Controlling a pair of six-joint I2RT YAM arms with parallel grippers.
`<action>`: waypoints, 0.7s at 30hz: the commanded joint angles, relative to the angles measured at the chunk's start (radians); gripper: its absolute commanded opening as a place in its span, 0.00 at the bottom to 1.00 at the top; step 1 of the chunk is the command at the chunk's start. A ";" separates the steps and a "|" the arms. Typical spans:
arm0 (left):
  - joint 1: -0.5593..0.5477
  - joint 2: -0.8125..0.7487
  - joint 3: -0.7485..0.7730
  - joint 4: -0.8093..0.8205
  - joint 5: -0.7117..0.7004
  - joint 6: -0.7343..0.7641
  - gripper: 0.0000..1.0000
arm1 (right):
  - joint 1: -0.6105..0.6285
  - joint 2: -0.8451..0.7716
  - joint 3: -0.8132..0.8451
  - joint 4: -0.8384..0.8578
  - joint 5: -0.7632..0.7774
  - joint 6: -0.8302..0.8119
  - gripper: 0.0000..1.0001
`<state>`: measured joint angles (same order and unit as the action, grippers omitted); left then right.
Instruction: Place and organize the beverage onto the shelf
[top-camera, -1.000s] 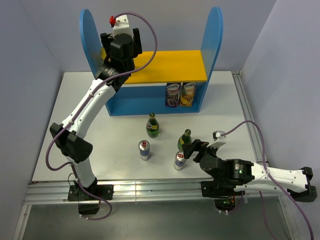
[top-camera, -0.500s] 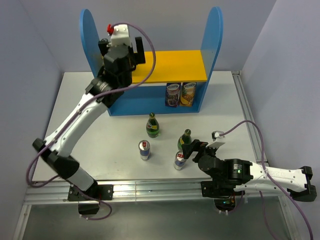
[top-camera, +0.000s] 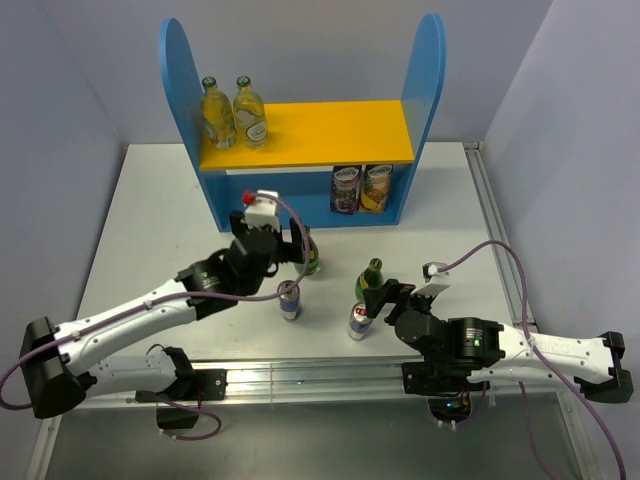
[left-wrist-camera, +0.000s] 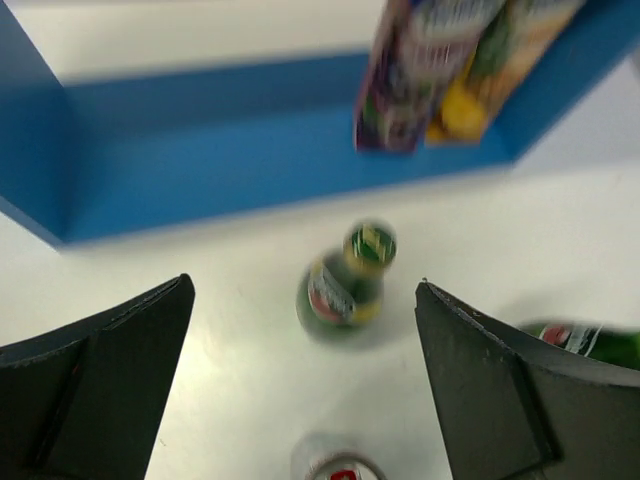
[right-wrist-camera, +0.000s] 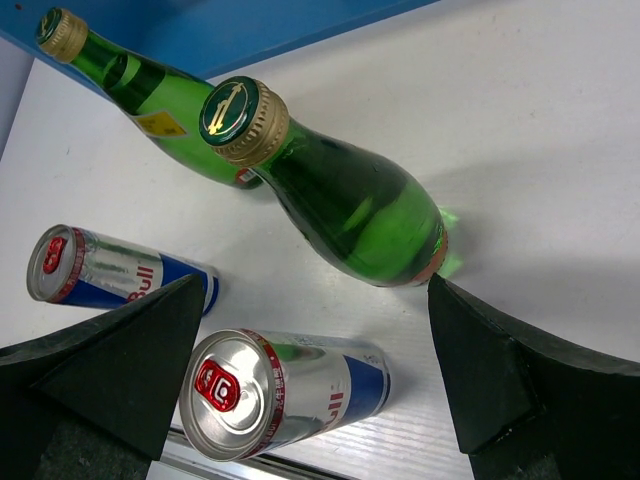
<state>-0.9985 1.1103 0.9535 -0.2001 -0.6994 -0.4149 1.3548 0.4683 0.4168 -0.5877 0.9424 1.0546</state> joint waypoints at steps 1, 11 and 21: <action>-0.015 -0.003 -0.128 0.191 0.092 -0.122 0.99 | 0.000 0.001 0.013 0.005 0.038 0.019 1.00; -0.051 0.184 -0.159 0.361 0.089 -0.128 0.99 | -0.002 -0.022 0.007 -0.001 0.038 0.030 1.00; -0.051 0.384 -0.090 0.412 0.029 -0.082 0.99 | 0.000 -0.020 0.007 0.000 0.036 0.027 1.00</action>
<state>-1.0443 1.4784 0.8158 0.1337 -0.6353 -0.5140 1.3548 0.4568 0.4168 -0.5911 0.9424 1.0588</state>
